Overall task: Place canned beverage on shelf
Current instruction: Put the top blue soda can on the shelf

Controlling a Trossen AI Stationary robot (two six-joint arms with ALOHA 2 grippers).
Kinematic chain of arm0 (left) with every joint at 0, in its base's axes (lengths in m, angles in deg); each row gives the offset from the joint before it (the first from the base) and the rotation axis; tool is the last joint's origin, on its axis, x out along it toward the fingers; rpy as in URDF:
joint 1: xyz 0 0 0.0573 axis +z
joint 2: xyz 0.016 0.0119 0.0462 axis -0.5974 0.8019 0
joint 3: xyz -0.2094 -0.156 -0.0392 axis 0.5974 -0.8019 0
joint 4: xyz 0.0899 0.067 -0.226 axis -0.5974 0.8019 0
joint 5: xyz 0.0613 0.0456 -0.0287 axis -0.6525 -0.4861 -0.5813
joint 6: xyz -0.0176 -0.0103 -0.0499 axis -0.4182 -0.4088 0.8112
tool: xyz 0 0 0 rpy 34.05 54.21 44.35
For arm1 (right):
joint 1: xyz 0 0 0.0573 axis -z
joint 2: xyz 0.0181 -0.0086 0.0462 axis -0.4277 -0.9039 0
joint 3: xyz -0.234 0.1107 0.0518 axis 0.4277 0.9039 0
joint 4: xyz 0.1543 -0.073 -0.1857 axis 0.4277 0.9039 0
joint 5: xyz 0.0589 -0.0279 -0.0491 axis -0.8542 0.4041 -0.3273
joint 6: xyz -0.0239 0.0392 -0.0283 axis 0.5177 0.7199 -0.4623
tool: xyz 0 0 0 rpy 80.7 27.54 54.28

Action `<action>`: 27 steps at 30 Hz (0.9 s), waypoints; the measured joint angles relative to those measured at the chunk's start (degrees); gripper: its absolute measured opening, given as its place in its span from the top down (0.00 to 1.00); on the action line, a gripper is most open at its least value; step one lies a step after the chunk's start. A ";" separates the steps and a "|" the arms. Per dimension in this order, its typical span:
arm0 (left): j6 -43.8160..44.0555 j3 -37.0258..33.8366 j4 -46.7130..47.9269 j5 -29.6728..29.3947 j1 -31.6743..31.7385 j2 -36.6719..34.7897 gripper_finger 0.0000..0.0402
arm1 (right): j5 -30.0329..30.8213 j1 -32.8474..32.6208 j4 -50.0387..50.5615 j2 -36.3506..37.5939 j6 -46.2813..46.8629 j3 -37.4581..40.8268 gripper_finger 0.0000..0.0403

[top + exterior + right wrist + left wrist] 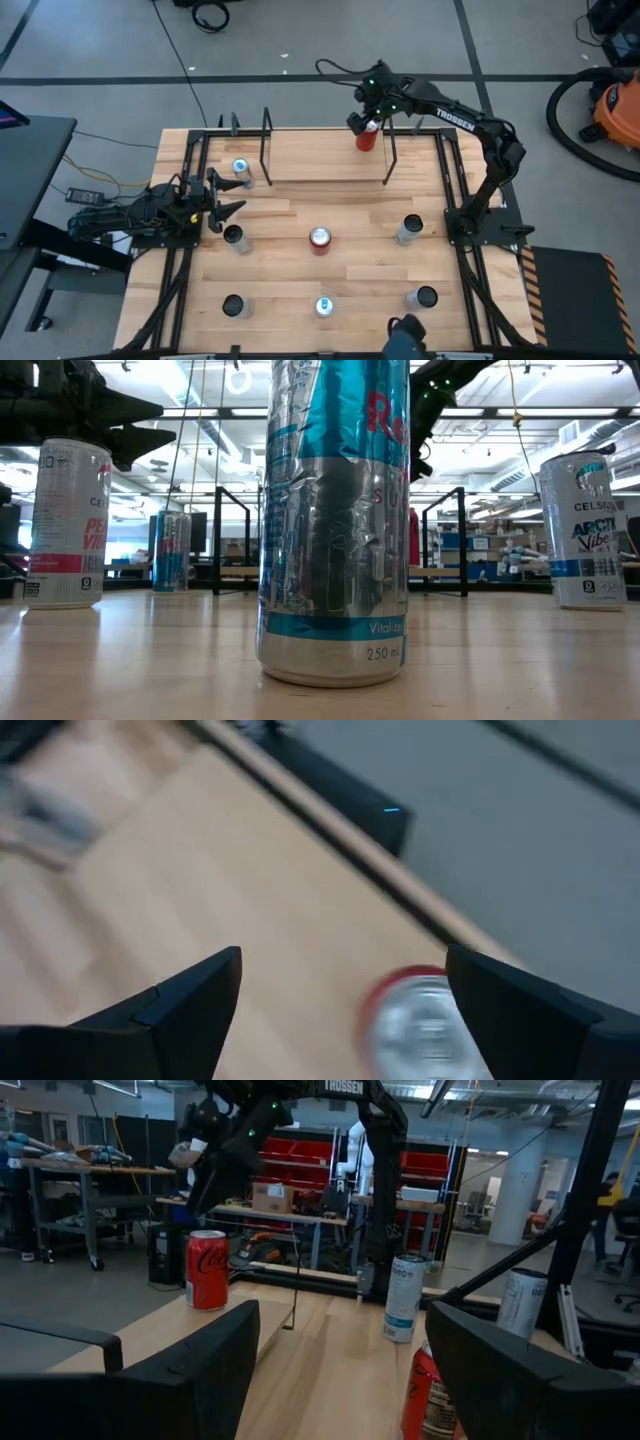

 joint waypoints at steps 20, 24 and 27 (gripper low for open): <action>-1.52 0.12 3.21 -0.01 0.00 2.80 0.28 | -7.95 -5.10 -1.49 0.24 -1.64 0.00 0.10; -1.70 3.52 4.01 -0.73 0.02 5.35 0.28 | -7.87 -5.53 -1.97 1.29 -1.66 0.00 0.10; -4.07 8.64 9.77 -5.37 0.02 7.28 0.28 | -7.87 -6.09 -2.25 3.28 -2.02 0.00 0.10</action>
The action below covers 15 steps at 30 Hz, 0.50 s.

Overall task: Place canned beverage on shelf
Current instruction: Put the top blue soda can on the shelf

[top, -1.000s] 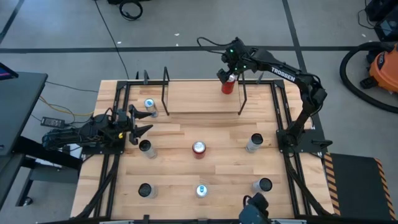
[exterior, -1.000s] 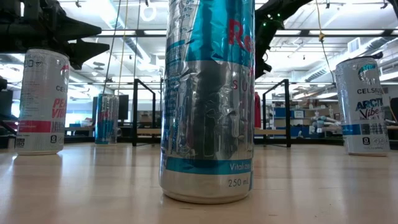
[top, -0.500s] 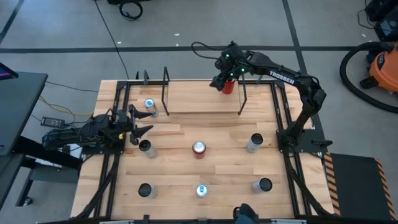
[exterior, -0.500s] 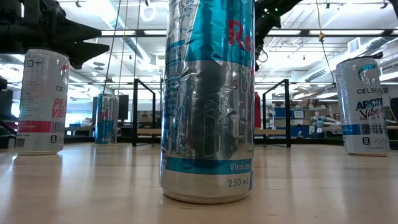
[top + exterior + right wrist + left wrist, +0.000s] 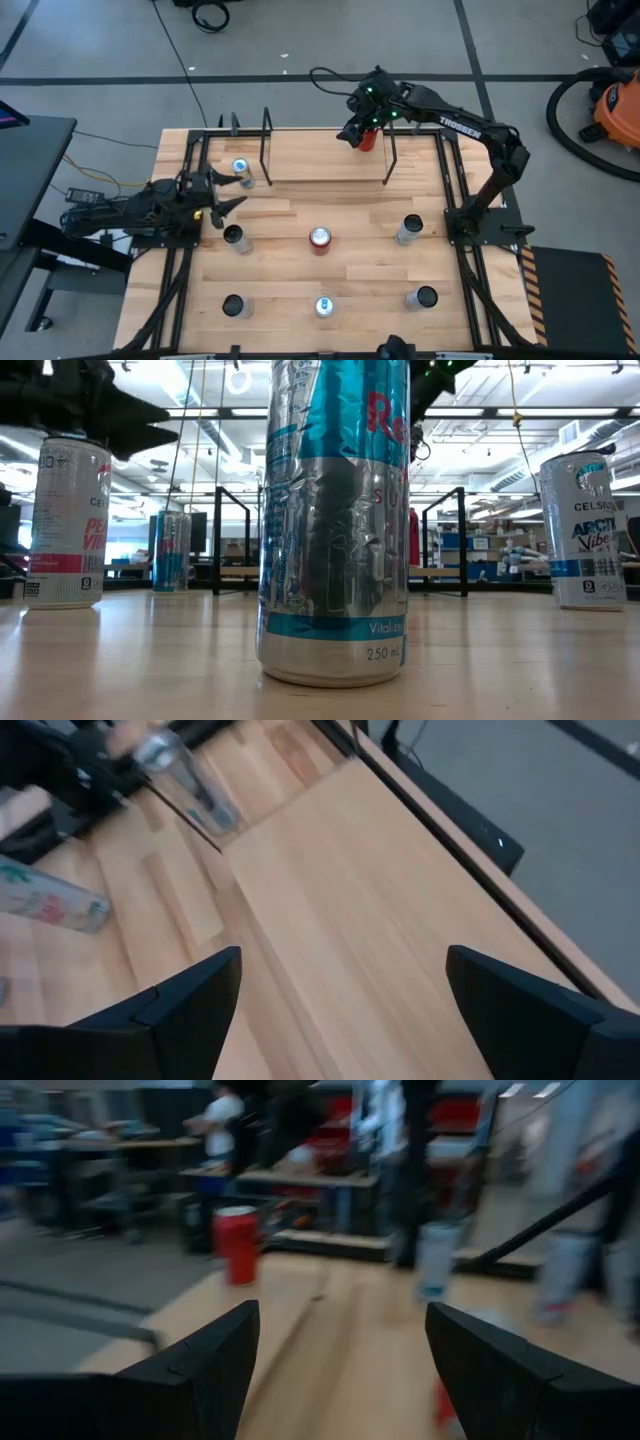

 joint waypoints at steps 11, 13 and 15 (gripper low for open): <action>9.32 16.44 16.81 -7.95 0.17 11.46 0.28 | 0.71 -2.12 0.86 8.11 0.06 0.00 0.10; 9.33 18.96 19.98 -9.29 1.22 14.54 0.28 | 2.83 -2.34 1.48 9.51 -0.03 0.00 0.10; 9.06 21.73 23.61 -9.41 3.10 17.55 0.28 | 5.60 -2.44 2.92 10.58 -0.08 0.00 0.10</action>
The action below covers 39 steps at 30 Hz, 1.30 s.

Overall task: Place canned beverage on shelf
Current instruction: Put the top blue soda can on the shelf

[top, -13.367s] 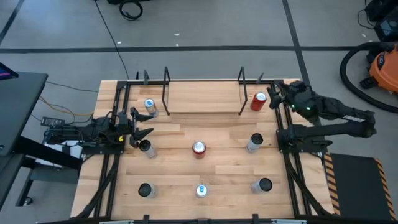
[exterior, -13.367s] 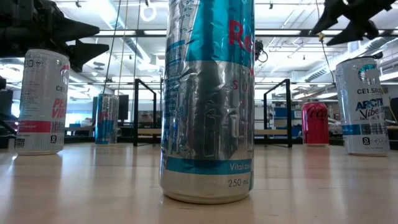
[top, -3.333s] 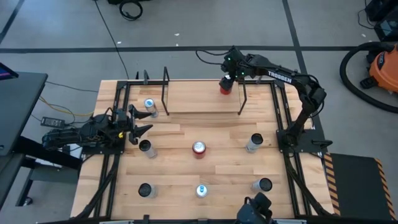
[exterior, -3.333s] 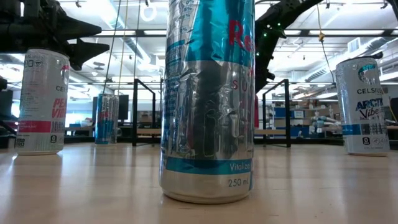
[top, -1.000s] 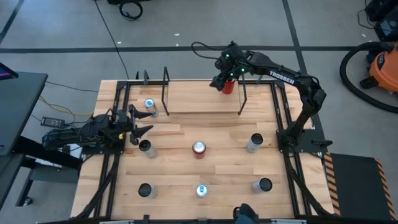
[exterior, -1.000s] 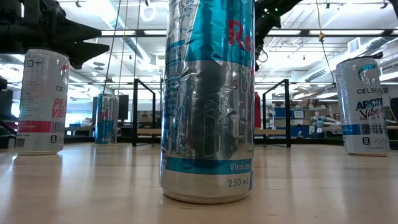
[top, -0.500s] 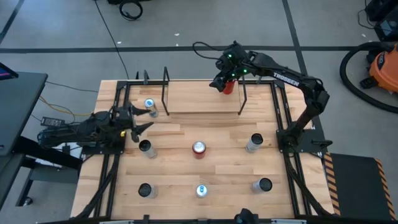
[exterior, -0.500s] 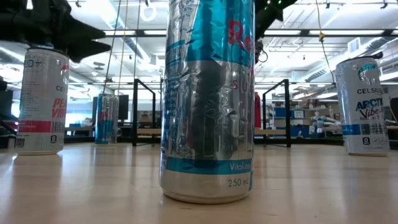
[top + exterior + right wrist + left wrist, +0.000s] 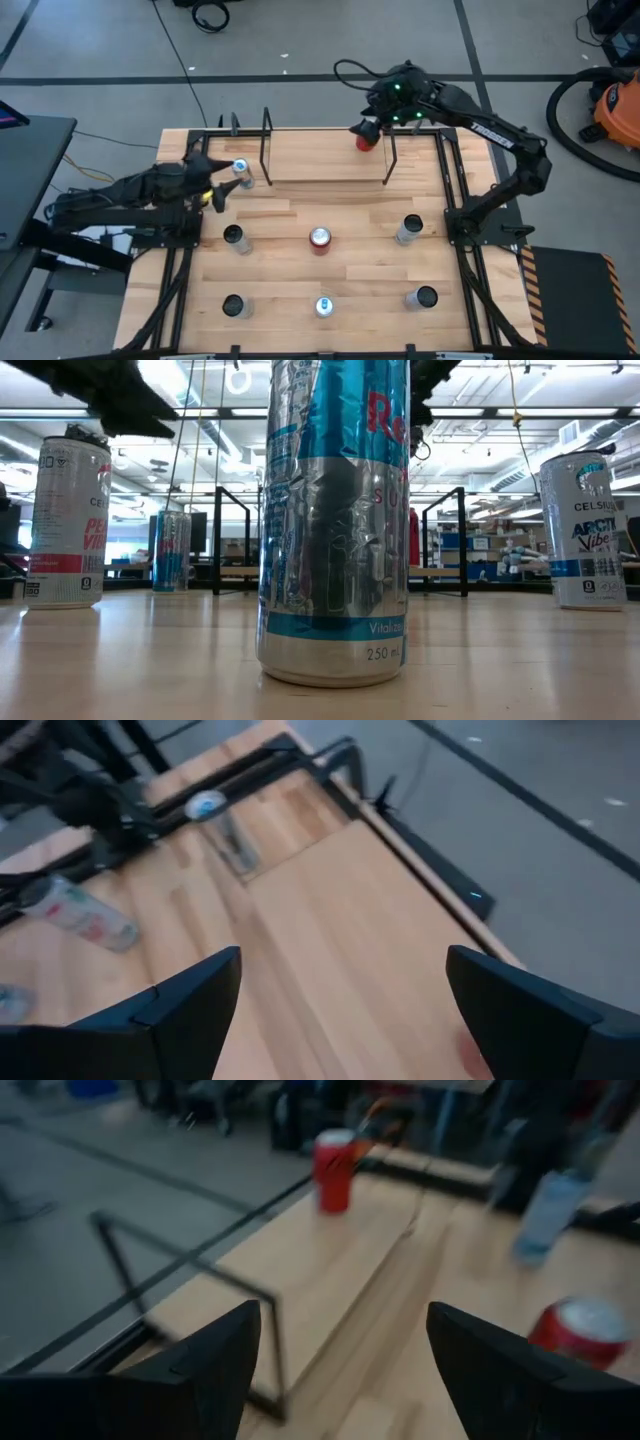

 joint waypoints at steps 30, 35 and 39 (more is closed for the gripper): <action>-5.31 15.16 19.72 28.68 37.46 26.68 0.28 | 3.43 -0.01 4.18 1.66 -3.88 5.32 0.10; -5.66 15.12 19.73 28.65 37.46 30.30 0.28 | 3.43 -0.01 4.20 1.66 -2.63 6.39 0.10; -6.34 15.12 19.55 28.45 37.46 32.43 0.28 | 3.41 -0.01 4.16 1.66 -2.40 6.47 0.10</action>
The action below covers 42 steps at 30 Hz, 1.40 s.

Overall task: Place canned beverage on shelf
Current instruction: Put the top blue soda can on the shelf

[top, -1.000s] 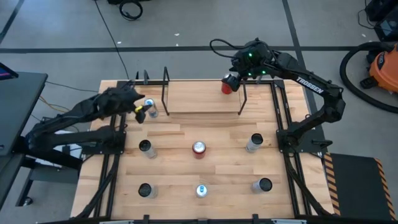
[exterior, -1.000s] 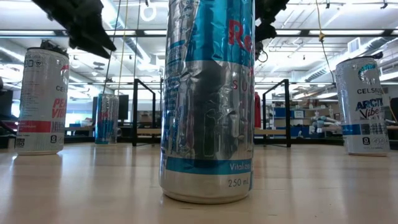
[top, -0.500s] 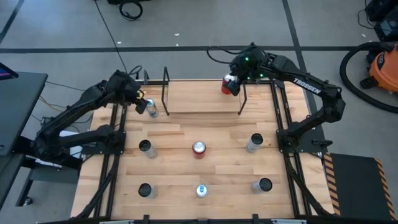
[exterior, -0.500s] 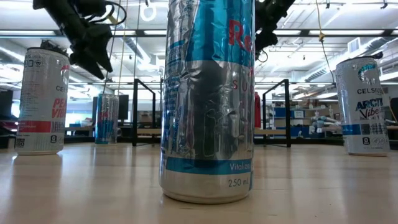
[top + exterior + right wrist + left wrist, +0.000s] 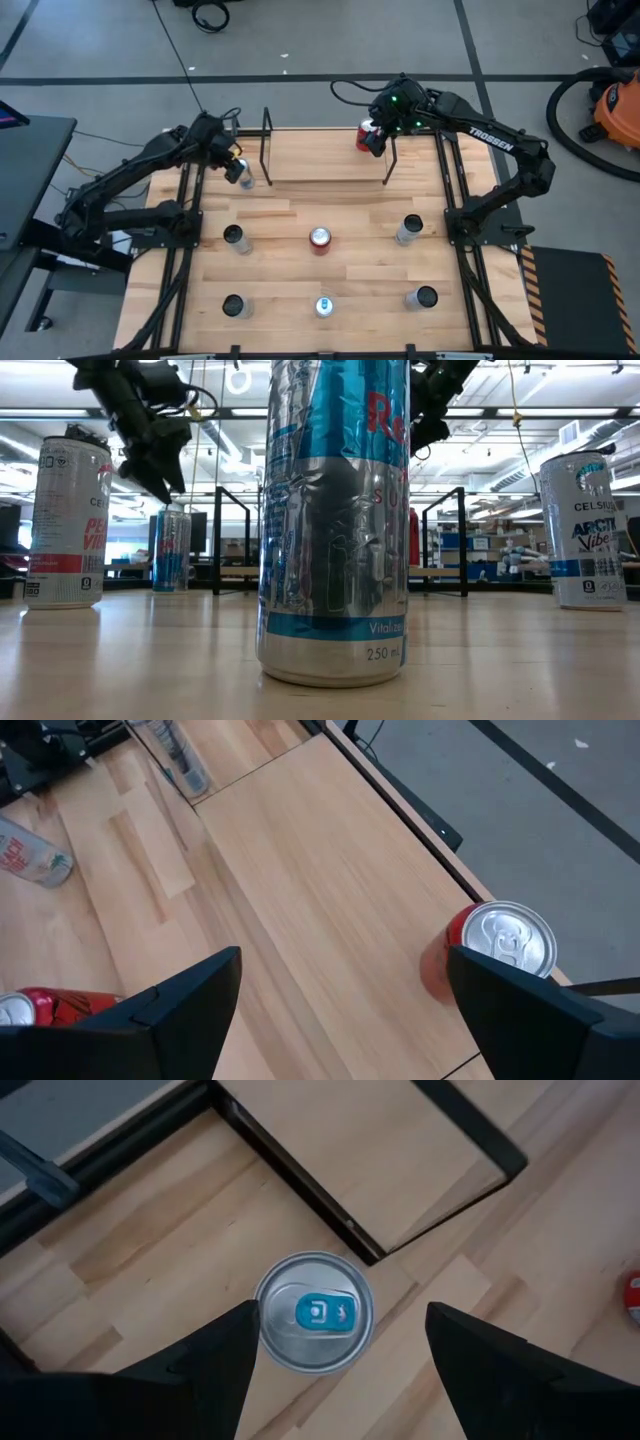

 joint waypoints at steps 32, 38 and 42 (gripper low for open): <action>-1.59 5.13 2.52 -1.06 -0.17 5.60 0.28 | -0.05 0.00 -0.02 0.00 -0.61 0.00 0.10; -5.86 5.51 3.51 -0.91 -0.17 5.60 0.28 | -0.05 0.00 -0.02 0.00 -0.59 0.00 0.10; -7.46 5.53 3.53 -0.98 -0.09 5.75 0.28 | -0.05 0.00 0.00 0.00 -0.30 0.00 0.10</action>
